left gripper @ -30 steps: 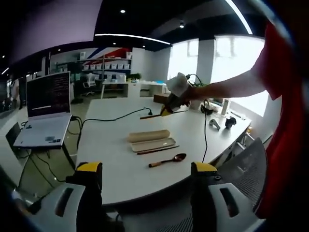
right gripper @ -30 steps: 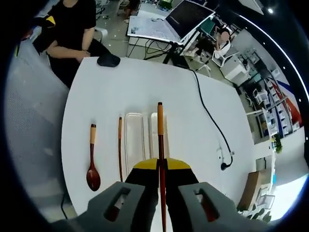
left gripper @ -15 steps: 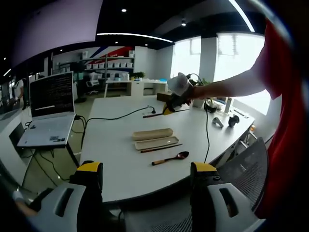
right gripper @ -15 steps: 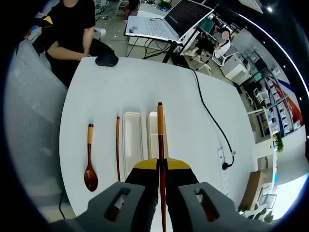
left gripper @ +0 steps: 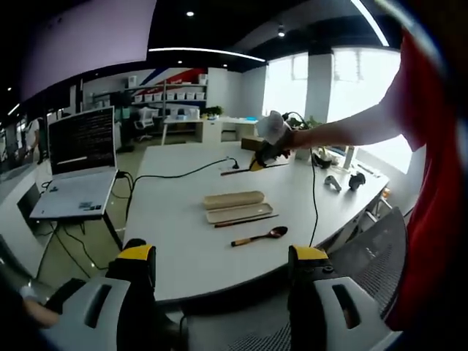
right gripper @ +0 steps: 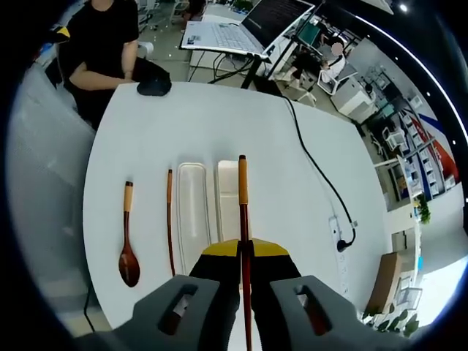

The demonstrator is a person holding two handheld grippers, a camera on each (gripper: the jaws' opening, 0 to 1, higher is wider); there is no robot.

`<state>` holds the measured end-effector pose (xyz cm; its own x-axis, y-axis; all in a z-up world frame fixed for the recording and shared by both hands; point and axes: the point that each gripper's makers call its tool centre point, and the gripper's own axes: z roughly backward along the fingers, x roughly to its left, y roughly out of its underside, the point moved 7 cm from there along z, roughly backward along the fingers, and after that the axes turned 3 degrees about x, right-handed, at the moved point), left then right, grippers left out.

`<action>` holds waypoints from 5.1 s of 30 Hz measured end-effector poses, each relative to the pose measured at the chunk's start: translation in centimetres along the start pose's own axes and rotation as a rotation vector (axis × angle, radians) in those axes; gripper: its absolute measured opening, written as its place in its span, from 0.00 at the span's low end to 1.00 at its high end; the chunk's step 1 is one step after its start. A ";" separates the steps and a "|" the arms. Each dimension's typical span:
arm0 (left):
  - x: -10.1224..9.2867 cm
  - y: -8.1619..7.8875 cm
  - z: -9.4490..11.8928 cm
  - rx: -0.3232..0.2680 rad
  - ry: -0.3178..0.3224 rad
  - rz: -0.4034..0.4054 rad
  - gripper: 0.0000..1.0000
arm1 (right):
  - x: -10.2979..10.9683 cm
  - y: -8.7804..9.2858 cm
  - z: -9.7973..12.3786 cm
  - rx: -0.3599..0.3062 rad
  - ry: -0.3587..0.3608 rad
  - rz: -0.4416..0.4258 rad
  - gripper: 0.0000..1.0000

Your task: Arrange the utensils inside the cutlery case until each visible utensil rests in its matching compartment.

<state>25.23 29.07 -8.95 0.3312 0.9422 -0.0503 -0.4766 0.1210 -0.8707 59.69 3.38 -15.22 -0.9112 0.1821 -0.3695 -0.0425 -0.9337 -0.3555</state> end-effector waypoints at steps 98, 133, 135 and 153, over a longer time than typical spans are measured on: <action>0.8 0.7 -1.4 0.050 -0.023 0.053 0.74 | -1.1 -2.1 -10.2 0.061 -0.213 -0.014 0.00; 1.4 1.3 -1.6 0.059 -0.030 0.065 0.74 | -0.3 -1.2 -12.3 0.093 -0.210 0.001 0.00; 1.3 1.3 -1.7 0.061 -0.030 0.064 0.74 | -0.3 -1.2 -12.4 0.088 -0.208 0.007 0.00; 1.4 1.0 -1.2 0.046 -0.044 0.072 0.74 | -0.1 -1.0 -14.0 0.086 -0.169 0.031 0.00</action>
<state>26.24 30.12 -10.46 0.2589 0.9617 -0.0895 -0.5352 0.0657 -0.8422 65.61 8.64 -26.84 -0.9682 0.1049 -0.2270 -0.0411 -0.9622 -0.2691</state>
